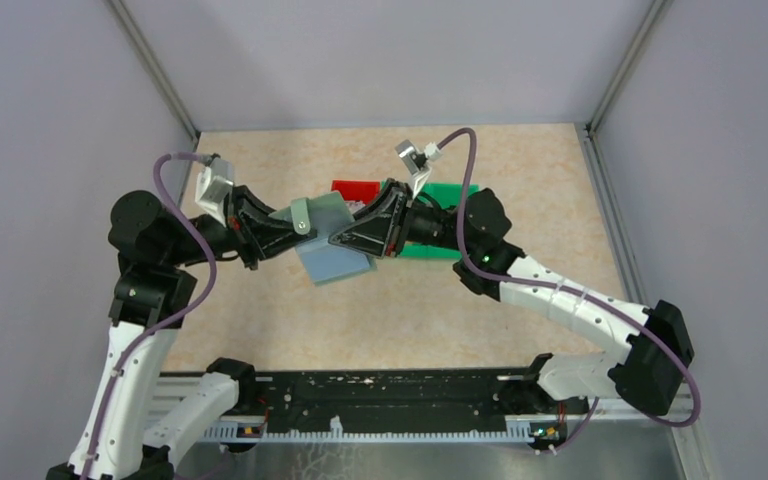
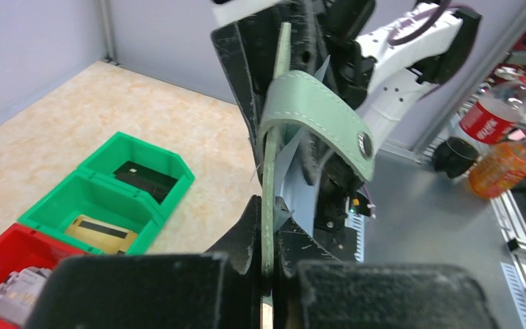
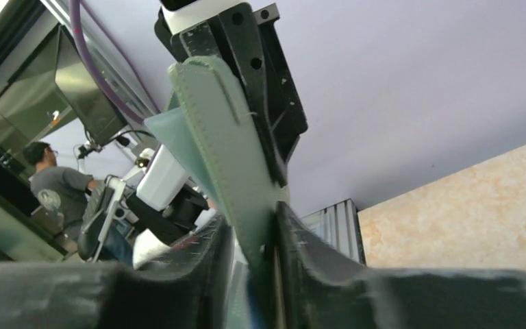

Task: Take the credit cards out of the card holder
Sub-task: Open the card holder.

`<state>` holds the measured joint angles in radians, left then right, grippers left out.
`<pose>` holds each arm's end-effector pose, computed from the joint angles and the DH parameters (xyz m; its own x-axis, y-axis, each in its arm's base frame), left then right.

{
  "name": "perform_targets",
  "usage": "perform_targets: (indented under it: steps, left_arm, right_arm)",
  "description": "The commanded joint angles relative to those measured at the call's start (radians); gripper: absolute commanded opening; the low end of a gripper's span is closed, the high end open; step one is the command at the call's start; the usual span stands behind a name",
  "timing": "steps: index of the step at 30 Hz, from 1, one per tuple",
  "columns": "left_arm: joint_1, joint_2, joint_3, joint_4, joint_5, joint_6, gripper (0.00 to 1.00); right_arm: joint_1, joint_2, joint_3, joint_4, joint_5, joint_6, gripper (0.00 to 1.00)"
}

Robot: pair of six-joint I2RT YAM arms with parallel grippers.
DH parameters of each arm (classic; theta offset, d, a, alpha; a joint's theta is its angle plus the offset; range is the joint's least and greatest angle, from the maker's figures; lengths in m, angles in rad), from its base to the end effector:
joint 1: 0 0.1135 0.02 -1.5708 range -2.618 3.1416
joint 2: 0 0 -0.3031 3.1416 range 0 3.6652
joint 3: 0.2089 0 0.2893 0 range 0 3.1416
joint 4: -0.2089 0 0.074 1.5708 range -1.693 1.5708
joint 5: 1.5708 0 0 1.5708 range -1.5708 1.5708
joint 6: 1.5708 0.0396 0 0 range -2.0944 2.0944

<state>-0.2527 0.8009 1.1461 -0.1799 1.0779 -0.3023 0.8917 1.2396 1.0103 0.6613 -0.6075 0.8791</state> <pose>0.1331 -0.0704 0.4986 -0.1336 -0.1110 -0.9848 0.9636 0.2177 -0.1553 0.1755 0.2534 0.4388 -0.5751 0.2943 -0.7633 -0.8177 -0.1793 0.5470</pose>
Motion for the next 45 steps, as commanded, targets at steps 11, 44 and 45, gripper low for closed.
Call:
perform_targets:
  steps: [11,44,45]
  left_arm:
    - [-0.004,0.03,0.057,0.067,0.034,-0.08,0.0]
    - [-0.004,0.068,0.085,0.217,0.119,-0.304,0.0]
    - [-0.005,0.07,0.086,0.219,0.123,-0.312,0.0]
  right_arm:
    - [0.015,-0.251,-0.137,-0.121,0.016,-0.141,0.65]
    - [-0.003,-0.278,-0.15,-0.168,0.007,-0.274,0.39]
    - [-0.003,-0.28,-0.151,-0.168,0.008,-0.279,0.38]
